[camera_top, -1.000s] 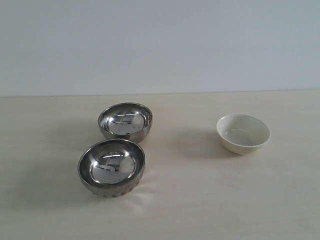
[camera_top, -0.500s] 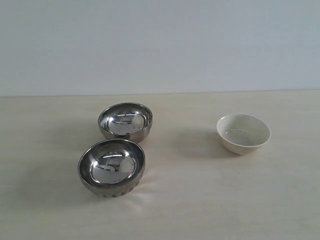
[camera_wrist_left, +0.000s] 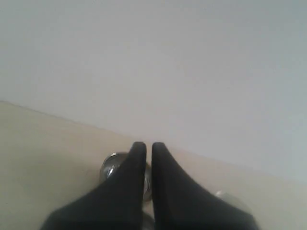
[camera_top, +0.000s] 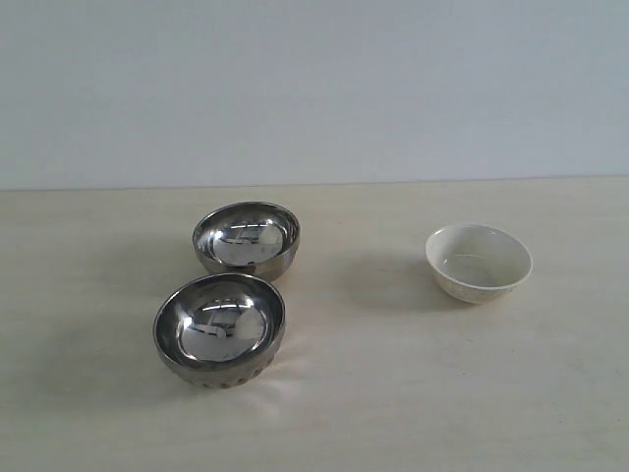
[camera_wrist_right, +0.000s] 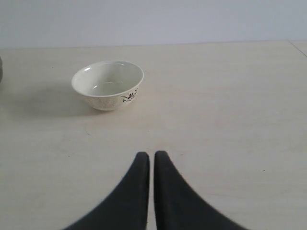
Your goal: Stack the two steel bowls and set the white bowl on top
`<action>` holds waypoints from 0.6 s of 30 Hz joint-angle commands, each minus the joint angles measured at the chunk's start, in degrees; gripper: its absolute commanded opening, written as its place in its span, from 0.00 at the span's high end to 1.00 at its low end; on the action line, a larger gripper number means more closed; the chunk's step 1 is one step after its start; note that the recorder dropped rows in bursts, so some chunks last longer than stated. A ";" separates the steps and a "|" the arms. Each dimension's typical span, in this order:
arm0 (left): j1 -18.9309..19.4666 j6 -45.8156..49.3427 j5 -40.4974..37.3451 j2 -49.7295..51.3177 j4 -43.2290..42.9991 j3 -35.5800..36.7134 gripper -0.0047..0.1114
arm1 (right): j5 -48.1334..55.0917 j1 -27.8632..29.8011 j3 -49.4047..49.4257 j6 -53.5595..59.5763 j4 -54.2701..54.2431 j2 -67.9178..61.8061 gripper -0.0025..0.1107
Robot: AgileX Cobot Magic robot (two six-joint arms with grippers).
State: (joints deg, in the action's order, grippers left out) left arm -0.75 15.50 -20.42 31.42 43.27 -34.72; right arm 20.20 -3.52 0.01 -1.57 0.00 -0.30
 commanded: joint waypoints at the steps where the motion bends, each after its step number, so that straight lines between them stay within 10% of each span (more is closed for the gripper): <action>1: 0.14 8.52 -9.94 12.05 -0.71 -9.58 0.93 | -0.64 0.11 -0.01 0.21 0.00 0.30 0.98; 12: 0.14 8.52 -15.28 35.96 -3.91 -18.25 0.91 | -0.64 0.11 -0.01 0.21 0.00 0.30 0.98; 18: 0.14 8.31 -15.21 45.18 -6.53 -18.25 0.59 | -0.64 0.11 -0.01 0.21 0.00 0.30 0.98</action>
State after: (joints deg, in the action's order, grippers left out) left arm -0.75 23.65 -35.49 73.50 37.34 -52.55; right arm 20.20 -3.52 0.01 -1.57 0.00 -0.30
